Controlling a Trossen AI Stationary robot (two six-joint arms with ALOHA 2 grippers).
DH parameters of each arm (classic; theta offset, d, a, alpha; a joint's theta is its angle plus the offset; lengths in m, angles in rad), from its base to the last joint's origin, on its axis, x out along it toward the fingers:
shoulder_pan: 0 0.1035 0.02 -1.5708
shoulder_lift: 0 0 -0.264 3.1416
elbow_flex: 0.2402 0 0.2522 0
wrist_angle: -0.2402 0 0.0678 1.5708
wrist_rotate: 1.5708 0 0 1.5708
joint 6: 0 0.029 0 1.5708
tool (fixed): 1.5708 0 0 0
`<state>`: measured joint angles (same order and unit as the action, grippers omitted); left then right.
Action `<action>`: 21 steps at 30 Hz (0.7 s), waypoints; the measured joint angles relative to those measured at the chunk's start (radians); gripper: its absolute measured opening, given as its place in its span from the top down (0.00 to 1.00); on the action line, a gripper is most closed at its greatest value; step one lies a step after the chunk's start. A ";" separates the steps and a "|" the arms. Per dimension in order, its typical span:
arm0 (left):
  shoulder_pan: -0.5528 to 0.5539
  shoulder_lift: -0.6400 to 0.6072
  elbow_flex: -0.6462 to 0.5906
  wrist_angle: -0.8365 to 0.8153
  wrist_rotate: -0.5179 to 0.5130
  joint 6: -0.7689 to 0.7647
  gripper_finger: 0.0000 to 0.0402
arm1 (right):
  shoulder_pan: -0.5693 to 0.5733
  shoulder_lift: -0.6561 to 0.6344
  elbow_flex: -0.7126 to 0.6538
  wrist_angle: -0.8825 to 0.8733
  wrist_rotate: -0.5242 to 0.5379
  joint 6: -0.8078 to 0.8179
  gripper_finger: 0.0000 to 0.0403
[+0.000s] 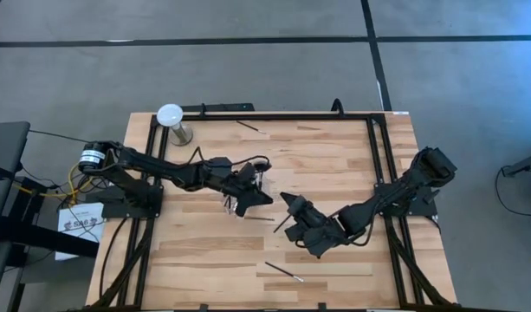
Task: Put items in baskets/containers
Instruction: Put the eyeshadow brush into the left section of the transparent organizer
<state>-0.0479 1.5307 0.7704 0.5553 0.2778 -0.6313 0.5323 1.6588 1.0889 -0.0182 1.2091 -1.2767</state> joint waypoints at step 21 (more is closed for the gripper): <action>-0.059 -0.157 -0.035 -0.103 0.034 0.415 0.91 | -0.159 0.000 0.000 -0.354 -0.813 1.128 1.00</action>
<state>-0.1067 1.3733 0.7352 0.4521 0.3116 -0.2166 0.3734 1.6588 1.0889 -0.3726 0.3965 -0.1485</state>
